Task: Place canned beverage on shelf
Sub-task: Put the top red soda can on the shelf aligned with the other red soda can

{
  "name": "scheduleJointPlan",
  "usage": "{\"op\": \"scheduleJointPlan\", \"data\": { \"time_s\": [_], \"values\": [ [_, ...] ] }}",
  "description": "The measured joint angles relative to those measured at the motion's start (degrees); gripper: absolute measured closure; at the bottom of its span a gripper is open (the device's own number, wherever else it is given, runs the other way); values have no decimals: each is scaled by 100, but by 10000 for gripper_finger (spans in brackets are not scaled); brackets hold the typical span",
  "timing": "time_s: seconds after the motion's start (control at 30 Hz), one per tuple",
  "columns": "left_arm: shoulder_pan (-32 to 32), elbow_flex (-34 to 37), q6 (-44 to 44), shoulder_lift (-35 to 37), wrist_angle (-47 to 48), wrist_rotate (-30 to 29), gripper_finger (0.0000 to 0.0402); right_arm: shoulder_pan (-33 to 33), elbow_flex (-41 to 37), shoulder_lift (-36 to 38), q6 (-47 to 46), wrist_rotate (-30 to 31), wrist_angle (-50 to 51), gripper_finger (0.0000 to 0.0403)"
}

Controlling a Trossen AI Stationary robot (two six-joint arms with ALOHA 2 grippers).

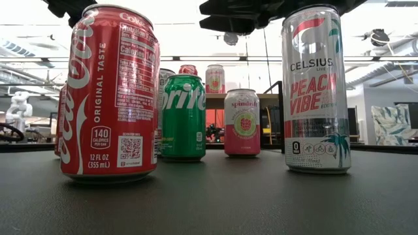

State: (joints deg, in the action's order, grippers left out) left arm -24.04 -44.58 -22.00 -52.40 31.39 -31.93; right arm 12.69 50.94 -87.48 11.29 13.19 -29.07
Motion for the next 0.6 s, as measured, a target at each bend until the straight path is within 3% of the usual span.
{"op": "scheduleJointPlan", "data": {
  "time_s": [0.33,0.6],
  "values": [
    [1,0,-444,-2,115,1,74,0,0,0,77,13,23,74],
    [1,-2,-465,-10,295,21,26,0,0,0,162,20,24,74]
  ]
}}
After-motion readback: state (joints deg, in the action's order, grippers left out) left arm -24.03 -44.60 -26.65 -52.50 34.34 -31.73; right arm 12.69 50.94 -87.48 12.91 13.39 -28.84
